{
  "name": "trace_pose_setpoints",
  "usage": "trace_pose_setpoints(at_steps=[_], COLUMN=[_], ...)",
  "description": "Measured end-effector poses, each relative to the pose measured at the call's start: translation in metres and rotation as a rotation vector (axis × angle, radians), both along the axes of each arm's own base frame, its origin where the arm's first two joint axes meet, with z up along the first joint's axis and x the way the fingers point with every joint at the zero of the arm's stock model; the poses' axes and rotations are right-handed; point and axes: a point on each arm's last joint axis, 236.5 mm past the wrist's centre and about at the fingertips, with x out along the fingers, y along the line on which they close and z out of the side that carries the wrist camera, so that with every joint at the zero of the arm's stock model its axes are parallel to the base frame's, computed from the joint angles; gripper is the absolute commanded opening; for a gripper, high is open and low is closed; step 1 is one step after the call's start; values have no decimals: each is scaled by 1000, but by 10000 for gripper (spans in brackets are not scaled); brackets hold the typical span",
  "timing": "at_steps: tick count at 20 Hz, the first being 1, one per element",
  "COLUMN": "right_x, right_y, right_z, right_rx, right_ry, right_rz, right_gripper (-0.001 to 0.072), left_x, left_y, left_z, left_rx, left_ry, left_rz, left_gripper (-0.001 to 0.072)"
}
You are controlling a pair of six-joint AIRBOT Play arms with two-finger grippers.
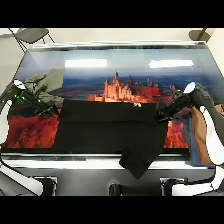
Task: Fold the shirts.
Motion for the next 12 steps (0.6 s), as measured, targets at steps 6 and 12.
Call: trace_pose_setpoints(at_steps=[6, 12], right_x=[-47, -112], right_y=[-26, -31], right_z=[19, 13], right_rx=[-126, -170], right_ry=[54, 107], right_rz=[85, 127], right_gripper=[432, 441], left_x=[-50, -152], left_y=[4, 7], left_z=[15, -15], left_rx=[-11, -27], left_ry=[56, 89], left_rz=[47, 163], left_gripper=[442, 440])
